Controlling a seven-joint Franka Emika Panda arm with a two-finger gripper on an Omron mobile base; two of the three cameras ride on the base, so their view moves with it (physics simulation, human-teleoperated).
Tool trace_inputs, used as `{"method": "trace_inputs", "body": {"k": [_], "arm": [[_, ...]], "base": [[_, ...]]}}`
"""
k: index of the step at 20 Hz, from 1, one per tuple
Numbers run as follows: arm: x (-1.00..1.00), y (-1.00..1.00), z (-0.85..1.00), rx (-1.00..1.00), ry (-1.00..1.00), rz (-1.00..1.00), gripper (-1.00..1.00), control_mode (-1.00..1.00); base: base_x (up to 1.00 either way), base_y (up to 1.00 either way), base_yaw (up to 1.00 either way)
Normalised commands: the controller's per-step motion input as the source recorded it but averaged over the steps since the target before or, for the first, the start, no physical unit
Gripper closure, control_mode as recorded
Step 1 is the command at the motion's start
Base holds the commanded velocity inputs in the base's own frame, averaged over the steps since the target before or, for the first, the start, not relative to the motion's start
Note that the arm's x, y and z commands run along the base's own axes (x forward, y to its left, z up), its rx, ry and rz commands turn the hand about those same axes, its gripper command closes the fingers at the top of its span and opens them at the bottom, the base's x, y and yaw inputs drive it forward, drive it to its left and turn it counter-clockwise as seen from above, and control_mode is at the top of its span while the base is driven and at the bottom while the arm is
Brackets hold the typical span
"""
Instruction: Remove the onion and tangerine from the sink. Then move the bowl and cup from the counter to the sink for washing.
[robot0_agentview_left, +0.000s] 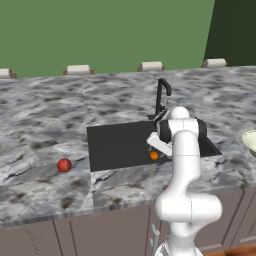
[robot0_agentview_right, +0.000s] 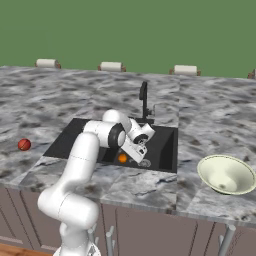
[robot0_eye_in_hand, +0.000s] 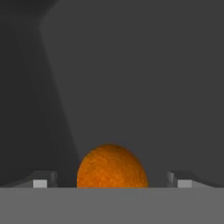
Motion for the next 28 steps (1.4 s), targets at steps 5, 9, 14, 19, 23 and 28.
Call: {"method": "trace_inputs", "body": {"k": [5,9,14,19,23,28], "arm": [[-0.01,0.03,-0.02,0.01,0.0,0.0,-1.0,-1.0],[-0.08,0.0,0.0,0.0,0.0,0.0,-1.0,-1.0],[-0.14,0.02,0.0,0.01,0.0,0.0,-1.0,-1.0],[-0.13,0.05,0.0,0.02,0.0,0.0,-1.0,-1.0],[-0.07,0.09,0.0,0.03,0.0,0.0,-1.0,-1.0],[-0.01,0.14,-0.03,0.0,-0.03,0.0,-1.0,-1.0]], "base": [[0.0,0.0,0.0],[0.0,0.0,0.0],[0.0,0.0,0.0],[0.0,0.0,0.0],[0.0,0.0,0.0],[0.0,0.0,0.0]]}}
